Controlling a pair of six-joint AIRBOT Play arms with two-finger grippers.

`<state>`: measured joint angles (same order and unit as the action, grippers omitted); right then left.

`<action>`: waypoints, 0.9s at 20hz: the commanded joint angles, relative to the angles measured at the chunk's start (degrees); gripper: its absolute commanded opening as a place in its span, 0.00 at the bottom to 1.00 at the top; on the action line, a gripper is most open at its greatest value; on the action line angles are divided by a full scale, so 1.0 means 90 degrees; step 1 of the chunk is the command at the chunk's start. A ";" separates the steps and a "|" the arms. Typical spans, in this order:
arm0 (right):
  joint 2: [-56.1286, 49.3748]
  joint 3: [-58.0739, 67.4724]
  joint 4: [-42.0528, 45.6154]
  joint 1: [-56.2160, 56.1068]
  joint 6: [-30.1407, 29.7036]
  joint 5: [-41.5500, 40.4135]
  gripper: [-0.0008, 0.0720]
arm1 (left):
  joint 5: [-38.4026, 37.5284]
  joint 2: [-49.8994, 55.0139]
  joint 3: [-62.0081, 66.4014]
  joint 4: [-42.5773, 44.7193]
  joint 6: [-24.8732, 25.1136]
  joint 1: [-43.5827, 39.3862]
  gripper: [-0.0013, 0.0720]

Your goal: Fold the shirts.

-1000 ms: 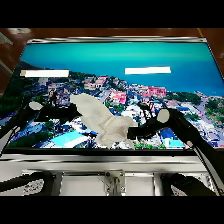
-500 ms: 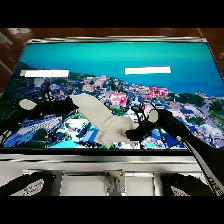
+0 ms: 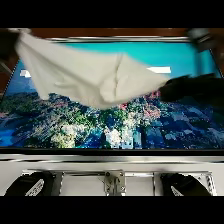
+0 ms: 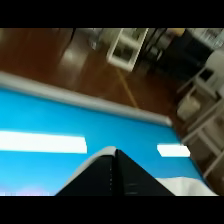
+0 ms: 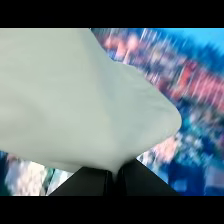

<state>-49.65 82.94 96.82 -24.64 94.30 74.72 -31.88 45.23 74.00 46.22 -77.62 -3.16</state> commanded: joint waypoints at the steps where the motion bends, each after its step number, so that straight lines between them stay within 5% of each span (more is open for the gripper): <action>1: 0.0843 0.1450 0.0784 -0.0007 0.0432 -0.0056 0.10 | 0.0170 -0.0619 0.1341 0.0590 -0.0010 0.0005 0.06; 6: 0.1273 0.1671 0.0075 -0.0007 0.0614 0.0289 0.10 | -0.1287 -0.0986 0.1554 0.0954 -0.0333 0.0005 0.06; 12: 0.1236 0.1668 0.0359 -0.0007 0.0610 0.2611 0.10 | -0.4138 -0.0991 0.1452 0.3140 -0.1222 0.0005 0.06; 14: 0.1124 0.1654 0.0350 -0.0007 0.0617 0.3434 0.10 | -0.4605 -0.0996 0.1263 0.3330 -0.1243 0.0005 0.06; 18: 0.1022 0.0925 -0.0102 -0.0007 0.0952 0.3461 0.10 | -0.4991 -0.0996 0.0595 0.3300 -0.1246 -0.0010 0.06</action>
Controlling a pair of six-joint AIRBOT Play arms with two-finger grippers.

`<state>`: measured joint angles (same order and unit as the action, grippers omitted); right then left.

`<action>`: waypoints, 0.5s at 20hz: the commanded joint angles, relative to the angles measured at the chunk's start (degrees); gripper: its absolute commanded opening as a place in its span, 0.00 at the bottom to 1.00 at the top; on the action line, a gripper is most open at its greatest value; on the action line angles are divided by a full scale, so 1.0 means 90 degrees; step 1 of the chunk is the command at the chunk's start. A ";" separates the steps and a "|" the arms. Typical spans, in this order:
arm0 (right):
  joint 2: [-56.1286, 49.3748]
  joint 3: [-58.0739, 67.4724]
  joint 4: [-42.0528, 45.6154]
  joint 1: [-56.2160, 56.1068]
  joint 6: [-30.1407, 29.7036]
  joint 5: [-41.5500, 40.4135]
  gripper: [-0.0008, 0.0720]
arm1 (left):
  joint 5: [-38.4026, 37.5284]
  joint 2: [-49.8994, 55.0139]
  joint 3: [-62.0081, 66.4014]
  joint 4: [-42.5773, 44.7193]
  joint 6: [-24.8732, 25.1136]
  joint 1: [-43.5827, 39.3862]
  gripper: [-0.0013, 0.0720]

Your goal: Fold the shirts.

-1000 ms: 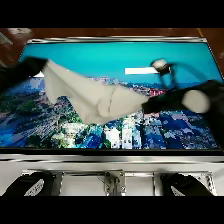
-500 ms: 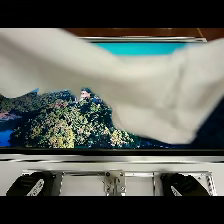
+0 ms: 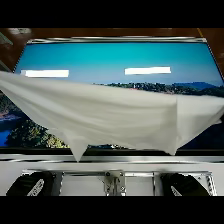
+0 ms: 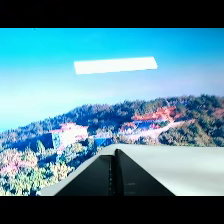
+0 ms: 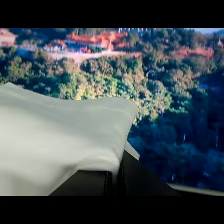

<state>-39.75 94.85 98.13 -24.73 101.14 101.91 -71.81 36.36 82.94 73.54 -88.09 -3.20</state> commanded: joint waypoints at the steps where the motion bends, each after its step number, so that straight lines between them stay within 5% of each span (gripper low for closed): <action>1: -0.0148 -0.0743 -0.0277 0.0002 0.0194 0.0430 0.10 | -0.0534 -0.0002 -0.0595 0.0267 -0.0083 -0.0005 0.06; 5: -0.0690 -0.2147 0.0121 0.0005 0.0100 -0.0852 0.10 | -0.0151 0.0022 -0.1608 0.0262 -0.0080 -0.0005 0.07; 10: -0.2336 -0.2623 0.2135 0.0005 0.0313 -0.3478 0.10 | 0.0639 0.0216 -0.3162 0.0192 -0.0083 -0.0005 0.07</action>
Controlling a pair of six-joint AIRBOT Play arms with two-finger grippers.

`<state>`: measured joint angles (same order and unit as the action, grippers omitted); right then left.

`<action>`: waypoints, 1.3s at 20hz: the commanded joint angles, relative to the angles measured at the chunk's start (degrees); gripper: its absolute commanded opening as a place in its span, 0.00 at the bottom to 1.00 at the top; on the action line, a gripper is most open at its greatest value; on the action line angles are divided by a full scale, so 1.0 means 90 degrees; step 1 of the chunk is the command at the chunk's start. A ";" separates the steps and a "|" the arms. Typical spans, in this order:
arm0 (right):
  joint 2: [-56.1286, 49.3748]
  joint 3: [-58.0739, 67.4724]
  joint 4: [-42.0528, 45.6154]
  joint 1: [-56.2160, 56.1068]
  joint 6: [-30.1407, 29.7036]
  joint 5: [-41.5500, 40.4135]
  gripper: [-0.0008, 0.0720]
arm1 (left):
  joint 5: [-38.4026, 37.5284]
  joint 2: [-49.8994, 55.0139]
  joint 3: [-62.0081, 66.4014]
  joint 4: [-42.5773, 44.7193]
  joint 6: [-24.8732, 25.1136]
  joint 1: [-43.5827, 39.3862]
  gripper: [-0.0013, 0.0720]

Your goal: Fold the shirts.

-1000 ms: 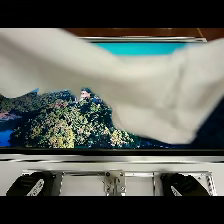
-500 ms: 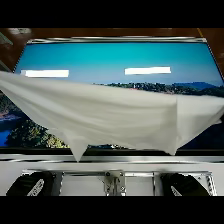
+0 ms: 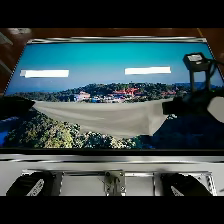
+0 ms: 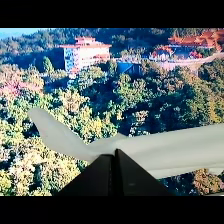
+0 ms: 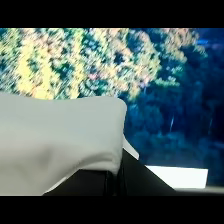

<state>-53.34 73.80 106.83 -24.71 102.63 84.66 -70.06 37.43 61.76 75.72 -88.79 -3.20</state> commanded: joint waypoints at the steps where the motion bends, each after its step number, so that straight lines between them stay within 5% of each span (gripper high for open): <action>1: -0.1190 -0.0284 0.1430 0.0027 0.0282 -0.2059 0.10 | 0.0610 0.0170 -0.1076 -0.0160 -0.0005 -0.0005 0.07; 6: -0.2803 -0.0284 0.0471 0.0828 0.1392 -0.3512 0.10 | 0.1445 0.0780 -0.1953 -0.1212 0.0000 -0.0005 0.07; 10: -0.3424 -0.0284 -0.1528 0.1445 0.1333 -0.3648 0.10 | 0.2132 0.1345 -0.2193 -0.1588 0.0002 -0.0005 0.07; 13: -0.3466 -0.0284 -0.1809 0.1484 0.1129 -0.3653 0.11 | 0.2397 0.1773 -0.2193 -0.1591 0.0000 -0.0005 0.07; 14: -0.3458 -0.0284 -0.1877 0.1484 0.1003 -0.3640 0.20 | 0.2424 0.1872 -0.2193 -0.1591 0.0002 -0.0005 0.07; 16: -0.3359 -0.0274 -0.1877 0.1484 0.0629 -0.3473 0.96 | 0.2426 0.1974 -0.2193 -0.1588 0.0002 -0.0005 0.07; 22: -0.2905 -0.0291 -0.1566 0.2475 -0.0469 -0.1596 0.96 | 0.2419 0.1972 -0.2191 -0.1588 0.0002 -0.0005 0.07; 26: -0.2907 -0.1100 -0.4163 0.3572 -0.1515 -0.1661 0.96 | 0.2387 0.1972 -0.2191 -0.1588 0.0002 -0.0005 0.07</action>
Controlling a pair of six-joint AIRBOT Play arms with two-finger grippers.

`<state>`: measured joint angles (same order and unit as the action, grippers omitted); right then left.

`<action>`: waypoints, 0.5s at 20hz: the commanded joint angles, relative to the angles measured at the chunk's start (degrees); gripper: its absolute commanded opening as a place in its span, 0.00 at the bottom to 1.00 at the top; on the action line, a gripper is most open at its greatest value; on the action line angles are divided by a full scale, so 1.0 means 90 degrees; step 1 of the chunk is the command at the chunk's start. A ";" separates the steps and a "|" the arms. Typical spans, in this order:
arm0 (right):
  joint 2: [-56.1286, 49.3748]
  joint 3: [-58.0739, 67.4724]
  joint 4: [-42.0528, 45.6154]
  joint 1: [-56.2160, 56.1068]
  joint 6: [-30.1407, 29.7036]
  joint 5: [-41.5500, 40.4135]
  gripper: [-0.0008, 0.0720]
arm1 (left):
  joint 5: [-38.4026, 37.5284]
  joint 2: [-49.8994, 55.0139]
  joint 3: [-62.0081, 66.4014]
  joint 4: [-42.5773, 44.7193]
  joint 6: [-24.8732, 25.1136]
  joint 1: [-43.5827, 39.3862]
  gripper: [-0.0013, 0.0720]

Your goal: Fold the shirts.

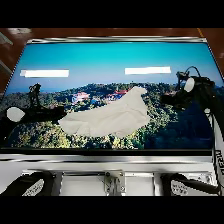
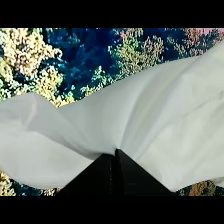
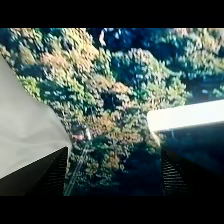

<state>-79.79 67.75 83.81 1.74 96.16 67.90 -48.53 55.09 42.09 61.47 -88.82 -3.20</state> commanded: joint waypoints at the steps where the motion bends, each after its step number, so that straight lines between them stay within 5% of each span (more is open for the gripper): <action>1: 0.0005 -0.0600 -0.1967 0.0673 -0.0979 -0.0010 0.96 | -0.0007 0.0010 -0.0005 -0.0005 0.0005 -0.0005 0.07; 2: -0.0046 -0.0733 -0.2120 0.0651 -0.1137 -0.0165 0.95 | -0.0005 0.0010 -0.0005 -0.0005 0.0005 -0.0005 0.07; 4: -0.0255 -0.0899 -0.2118 0.0493 -0.1270 -0.0260 0.76 | -0.0007 0.0010 -0.0005 -0.0005 0.0005 -0.0005 0.07; 8: -0.0770 -0.0930 -0.2424 0.0097 -0.1515 -0.0534 0.78 | -0.0005 0.0010 -0.0005 -0.0005 0.0005 -0.0005 0.07; 10: -0.0967 -0.0928 -0.2426 -0.0058 -0.1528 -0.0736 0.89 | -0.0005 0.0010 -0.0005 -0.0005 0.0005 -0.0005 0.07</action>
<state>-86.00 59.83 64.10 2.85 84.12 63.70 -48.58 55.16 42.06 61.43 -88.79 -3.20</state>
